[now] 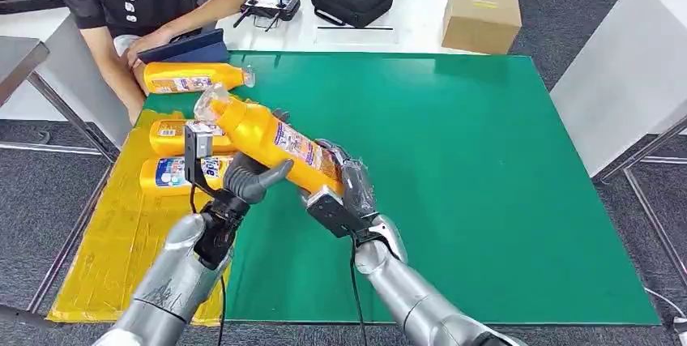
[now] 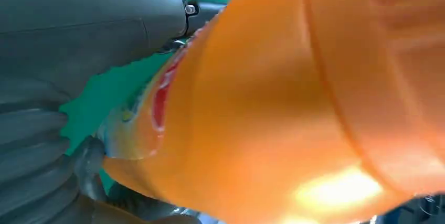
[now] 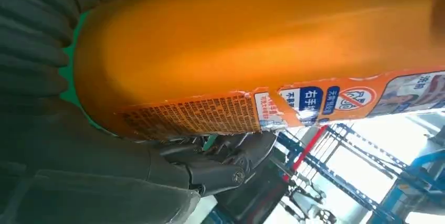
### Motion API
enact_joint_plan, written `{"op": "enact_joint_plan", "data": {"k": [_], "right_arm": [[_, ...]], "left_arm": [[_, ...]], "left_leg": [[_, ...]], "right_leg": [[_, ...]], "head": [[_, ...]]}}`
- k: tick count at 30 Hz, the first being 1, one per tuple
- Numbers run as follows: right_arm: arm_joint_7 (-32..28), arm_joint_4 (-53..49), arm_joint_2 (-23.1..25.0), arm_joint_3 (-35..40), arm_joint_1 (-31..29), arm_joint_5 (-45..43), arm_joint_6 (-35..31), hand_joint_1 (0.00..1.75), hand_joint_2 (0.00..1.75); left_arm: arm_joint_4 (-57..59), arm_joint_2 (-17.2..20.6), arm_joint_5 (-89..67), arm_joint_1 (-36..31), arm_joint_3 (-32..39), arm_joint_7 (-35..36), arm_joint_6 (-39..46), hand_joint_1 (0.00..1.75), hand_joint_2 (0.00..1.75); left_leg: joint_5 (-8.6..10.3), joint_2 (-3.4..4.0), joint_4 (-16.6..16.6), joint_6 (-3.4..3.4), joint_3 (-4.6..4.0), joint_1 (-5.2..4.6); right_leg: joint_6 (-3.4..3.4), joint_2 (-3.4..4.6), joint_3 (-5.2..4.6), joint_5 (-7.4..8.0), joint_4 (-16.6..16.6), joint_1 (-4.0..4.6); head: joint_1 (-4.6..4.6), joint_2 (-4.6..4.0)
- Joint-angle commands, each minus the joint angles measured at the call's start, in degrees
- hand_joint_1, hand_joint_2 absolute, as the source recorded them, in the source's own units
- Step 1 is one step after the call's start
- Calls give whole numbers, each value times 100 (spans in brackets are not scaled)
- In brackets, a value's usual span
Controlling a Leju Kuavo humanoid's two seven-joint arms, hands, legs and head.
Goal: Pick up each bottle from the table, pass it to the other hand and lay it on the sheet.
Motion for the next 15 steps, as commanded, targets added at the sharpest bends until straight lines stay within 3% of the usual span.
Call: {"op": "enact_joint_plan", "data": {"k": [1,15], "right_arm": [[48,569,113,321,-338,271,-86,175,175],[312,790,251,711,-339,950,-525,175,175]], "left_arm": [[470,-65,390,-433,-99,72,-21,0,175],[214,-131,868,-303,-22,151,98,0,175]], "left_leg": [[-7,1,3,-18,10,8],[-11,-2,5,-23,16,14]], "right_leg": [[-12,-1,13,-5,-1,8],[-15,-5,21,-10,-3,13]], "head": [[0,0],[2,0]]}}
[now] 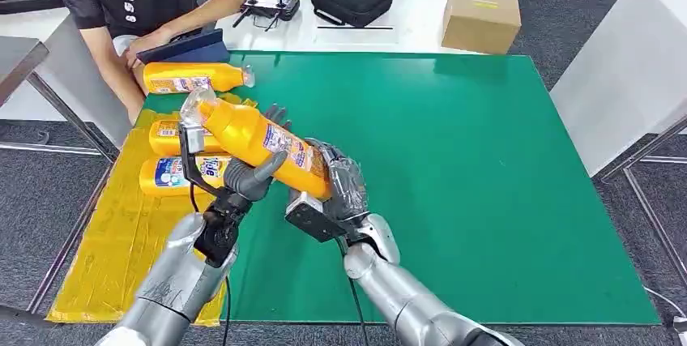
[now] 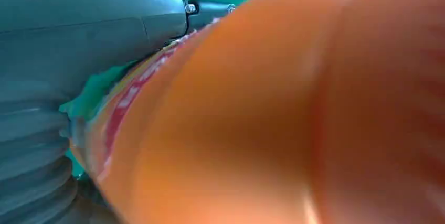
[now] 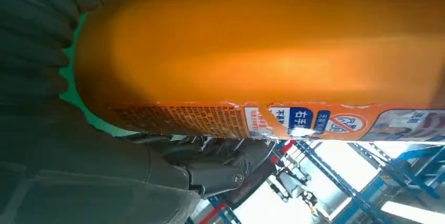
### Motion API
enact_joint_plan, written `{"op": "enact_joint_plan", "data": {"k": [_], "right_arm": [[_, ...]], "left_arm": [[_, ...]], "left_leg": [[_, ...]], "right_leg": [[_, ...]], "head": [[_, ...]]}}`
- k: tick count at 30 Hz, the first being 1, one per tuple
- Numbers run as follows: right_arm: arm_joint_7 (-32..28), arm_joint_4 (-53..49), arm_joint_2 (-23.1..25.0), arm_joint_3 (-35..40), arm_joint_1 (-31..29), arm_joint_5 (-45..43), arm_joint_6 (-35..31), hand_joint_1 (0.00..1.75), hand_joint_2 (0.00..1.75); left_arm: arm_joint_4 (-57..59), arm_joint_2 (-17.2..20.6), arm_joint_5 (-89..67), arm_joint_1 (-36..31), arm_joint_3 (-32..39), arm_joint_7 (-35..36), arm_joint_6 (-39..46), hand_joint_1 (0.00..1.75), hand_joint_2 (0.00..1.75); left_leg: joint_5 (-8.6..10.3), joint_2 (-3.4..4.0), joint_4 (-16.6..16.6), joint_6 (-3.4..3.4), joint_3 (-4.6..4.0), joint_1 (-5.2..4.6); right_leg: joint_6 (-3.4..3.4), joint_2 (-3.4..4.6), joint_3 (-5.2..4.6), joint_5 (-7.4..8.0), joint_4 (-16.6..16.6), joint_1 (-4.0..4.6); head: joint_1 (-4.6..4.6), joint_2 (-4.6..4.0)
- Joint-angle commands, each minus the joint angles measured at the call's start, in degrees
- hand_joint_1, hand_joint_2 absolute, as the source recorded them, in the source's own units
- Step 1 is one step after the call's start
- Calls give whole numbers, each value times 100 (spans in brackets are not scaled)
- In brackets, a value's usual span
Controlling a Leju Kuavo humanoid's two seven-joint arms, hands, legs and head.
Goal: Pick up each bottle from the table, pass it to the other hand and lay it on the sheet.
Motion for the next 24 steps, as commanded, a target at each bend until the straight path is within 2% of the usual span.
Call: {"op": "enact_joint_plan", "data": {"k": [1,8,9,10,24], "right_arm": [[41,530,36,499,-199,154,16,175,175],[84,542,56,456,-186,181,94,175,175],[99,537,55,443,-181,188,87,175,175],[104,538,53,434,-179,192,88,175,175],[107,542,47,427,-177,200,94,175,175]], "left_arm": [[124,-16,99,-283,-71,49,27,0,175],[-163,-56,207,-178,31,-194,296,0,175],[-241,-80,215,-142,86,-281,428,14,175],[-301,-87,201,-126,106,-328,502,136,175],[-356,-89,195,-122,119,-379,550,136,175]], "left_leg": [[-7,-4,3,-19,12,8],[-14,-3,8,-25,17,13],[-7,-3,3,-18,9,9],[-13,-4,7,-25,17,10],[-16,-7,8,-29,23,14]], "right_leg": [[-12,-5,16,-7,-2,7],[-16,-5,24,-12,0,12],[-12,-5,14,-6,-2,8],[-16,-6,23,-13,1,10],[-18,-10,31,-16,-1,13]], "head": [[-2,0],[0,0],[0,0],[0,0],[0,0]]}}
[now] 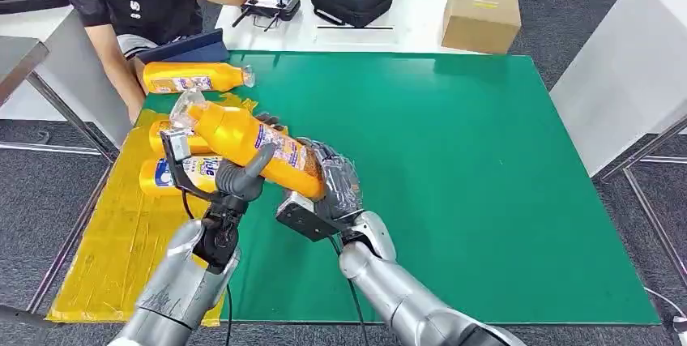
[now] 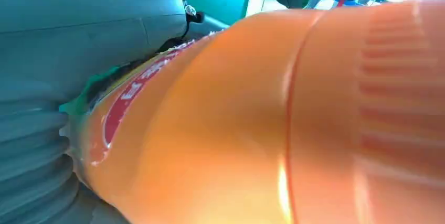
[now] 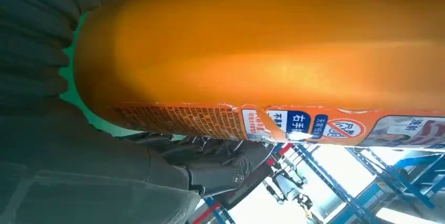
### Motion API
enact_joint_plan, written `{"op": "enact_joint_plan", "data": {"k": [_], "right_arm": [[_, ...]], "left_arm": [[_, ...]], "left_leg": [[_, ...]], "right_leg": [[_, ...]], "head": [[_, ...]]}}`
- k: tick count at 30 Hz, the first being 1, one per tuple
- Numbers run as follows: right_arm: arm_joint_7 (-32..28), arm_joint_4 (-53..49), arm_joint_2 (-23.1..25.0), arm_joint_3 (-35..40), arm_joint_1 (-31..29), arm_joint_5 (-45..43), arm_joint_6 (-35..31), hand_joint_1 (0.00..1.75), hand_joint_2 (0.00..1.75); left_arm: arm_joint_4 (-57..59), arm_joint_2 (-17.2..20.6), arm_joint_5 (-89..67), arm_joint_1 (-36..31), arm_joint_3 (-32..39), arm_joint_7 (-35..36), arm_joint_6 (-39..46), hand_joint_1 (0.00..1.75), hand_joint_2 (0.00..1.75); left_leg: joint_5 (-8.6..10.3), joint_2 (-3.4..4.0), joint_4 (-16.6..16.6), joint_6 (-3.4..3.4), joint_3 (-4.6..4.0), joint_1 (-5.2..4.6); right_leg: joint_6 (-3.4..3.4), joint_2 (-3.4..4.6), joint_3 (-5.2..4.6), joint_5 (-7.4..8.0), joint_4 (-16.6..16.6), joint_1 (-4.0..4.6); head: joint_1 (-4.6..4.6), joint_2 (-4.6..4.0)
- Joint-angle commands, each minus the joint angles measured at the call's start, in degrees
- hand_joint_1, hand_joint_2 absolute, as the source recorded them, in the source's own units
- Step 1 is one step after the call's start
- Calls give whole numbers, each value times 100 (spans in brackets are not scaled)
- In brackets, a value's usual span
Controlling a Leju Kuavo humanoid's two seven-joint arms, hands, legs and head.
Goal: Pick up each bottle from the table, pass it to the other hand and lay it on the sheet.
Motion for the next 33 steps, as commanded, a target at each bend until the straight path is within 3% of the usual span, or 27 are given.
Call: {"op": "enact_joint_plan", "data": {"k": [1,22,23,24,27,29,33], "right_arm": [[-31,386,-31,341,-71,67,72,175,175],[-31,386,-31,341,-71,67,72,175,175],[107,176,-91,232,28,103,-209,0,0],[694,-1130,-548,321,499,426,255,0,0],[1677,-4387,-1538,197,1793,1214,1463,0,0],[1750,-5092,-1737,60,2116,1370,1696,0,0],[1705,-5000,-1720,32,2093,1392,1724,0,0]], "left_arm": [[28,-4,-12,-370,19,10,4,136,175],[28,-4,-12,-370,19,10,4,136,175],[-344,16,-732,-240,316,-710,724,175,175],[-891,184,-2162,39,488,-1614,2737,175,175],[-1477,396,-3114,331,1112,-1579,3086,175,175],[-1509,421,-3327,371,1285,-1614,3128,175,175],[-1437,371,-3507,353,1293,-1684,3256,175,175]], "left_leg": [[-11,-7,5,-23,18,11],[-4,-7,1,-15,7,8],[-9,-9,4,-22,15,12],[-7,-7,3,-17,10,10],[-4,-4,-3,-14,3,13],[-17,-6,0,-21,19,14],[-15,-16,5,-16,0,7]], "right_leg": [[-15,-10,24,-11,-2,11],[-10,-8,12,-5,-4,8],[-14,-11,23,-10,-3,11],[-11,-9,17,-7,-4,10],[-9,-7,15,-1,-13,13],[-14,-15,31,-16,-9,13],[-11,-18,8,-17,-1,7]], "head": [[0,0],[0,0],[0,0],[0,0],[2,0],[7,0],[-2,0]]}}
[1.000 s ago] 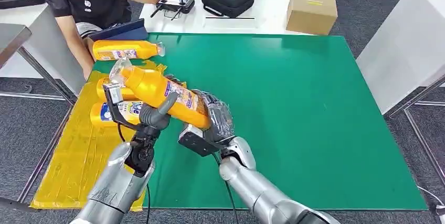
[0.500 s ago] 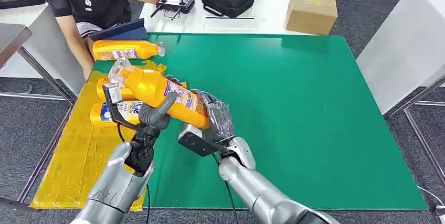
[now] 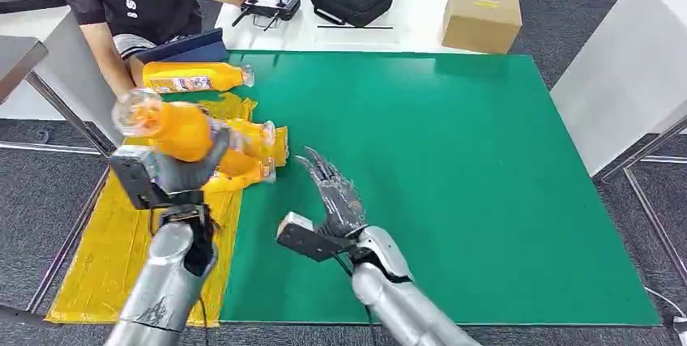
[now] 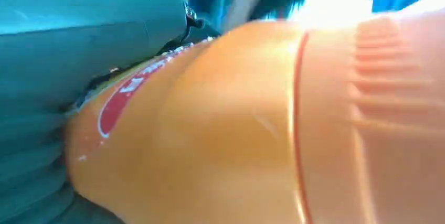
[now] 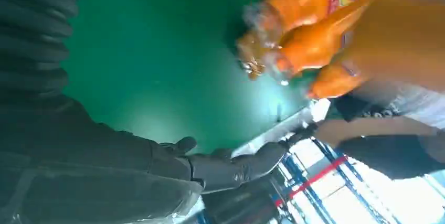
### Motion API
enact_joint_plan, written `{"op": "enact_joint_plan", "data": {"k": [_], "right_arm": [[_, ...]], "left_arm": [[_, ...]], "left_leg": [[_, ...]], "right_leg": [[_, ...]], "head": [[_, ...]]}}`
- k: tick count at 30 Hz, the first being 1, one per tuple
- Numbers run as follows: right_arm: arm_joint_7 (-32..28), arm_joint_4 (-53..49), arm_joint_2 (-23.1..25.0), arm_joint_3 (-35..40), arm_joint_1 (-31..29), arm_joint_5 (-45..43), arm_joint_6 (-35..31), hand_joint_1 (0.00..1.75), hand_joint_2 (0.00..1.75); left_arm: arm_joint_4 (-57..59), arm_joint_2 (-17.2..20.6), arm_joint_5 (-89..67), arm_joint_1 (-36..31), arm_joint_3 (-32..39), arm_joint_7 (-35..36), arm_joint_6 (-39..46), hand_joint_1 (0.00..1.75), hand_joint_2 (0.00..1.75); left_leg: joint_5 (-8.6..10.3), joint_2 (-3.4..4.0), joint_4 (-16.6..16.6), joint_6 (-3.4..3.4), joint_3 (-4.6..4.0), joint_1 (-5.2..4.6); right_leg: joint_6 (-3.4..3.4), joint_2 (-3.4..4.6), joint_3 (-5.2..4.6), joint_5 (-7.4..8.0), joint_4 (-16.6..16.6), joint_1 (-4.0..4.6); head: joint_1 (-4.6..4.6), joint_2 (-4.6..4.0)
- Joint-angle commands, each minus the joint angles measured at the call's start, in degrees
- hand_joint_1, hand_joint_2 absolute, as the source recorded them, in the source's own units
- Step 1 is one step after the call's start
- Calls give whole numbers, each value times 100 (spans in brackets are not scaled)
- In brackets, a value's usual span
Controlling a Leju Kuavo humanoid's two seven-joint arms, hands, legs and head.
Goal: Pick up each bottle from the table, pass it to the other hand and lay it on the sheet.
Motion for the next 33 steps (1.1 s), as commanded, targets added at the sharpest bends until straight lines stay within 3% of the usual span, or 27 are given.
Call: {"op": "enact_joint_plan", "data": {"k": [1,9,13,18,21,24,29,31,33], "right_arm": [[69,-2338,-958,-48,744,116,280,0,0],[205,-3376,-1418,-454,1686,479,224,0,0],[251,-3471,-1601,-864,1962,451,60,0,0],[236,-3490,-1614,-892,1983,422,61,0,0],[287,-3475,-1621,-942,2034,336,62,0,0],[261,-3413,-1651,-941,2044,309,60,0,0],[255,-3261,-1601,-828,1938,296,134,0,0],[317,-3241,-1549,-792,1931,369,184,0,0],[332,-3211,-1531,-757,1920,372,211,0,0]], "left_arm": [[-419,186,-582,-3,563,-151,310,175,175],[-230,386,-2700,25,391,-84,1110,175,175],[576,561,-4956,-275,4,506,1652,175,175],[626,539,-4982,-289,-4,511,1656,175,175],[1223,618,-7002,-492,-260,1116,2015,175,175],[1550,569,-7257,-611,-301,1175,2140,175,175],[3234,512,-8948,-1361,-646,1857,2157,175,175],[4168,619,-9194,-1920,-1401,2683,2145,175,175],[4568,600,-9194,-2197,-1542,2826,2032,175,175]], "left_leg": [[-15,-29,9,-26,17,11],[-10,-32,0,-21,10,5],[-5,-41,-4,-20,13,-1],[-23,-23,9,-38,35,6],[-14,-9,0,-27,22,-1],[-9,-19,-2,-21,16,-2],[-9,-8,0,-22,20,-1],[-3,-23,-2,-18,12,-3],[-1,-32,2,-17,7,0]], "right_leg": [[-16,-29,27,-21,2,11],[-14,-34,23,-16,-10,4],[-12,-41,26,-13,-12,-3],[-24,-25,45,-23,-6,3],[-16,-15,24,-13,-9,-3],[-8,-20,19,-8,-12,-4],[-8,-11,24,-6,-12,-3],[-6,-22,18,-3,-12,-6],[-7,-28,16,-3,-9,-3]], "head": [[0,0],[4,0],[4,0],[2,0],[2,0],[0,0],[2,0],[2,0],[2,0]]}}
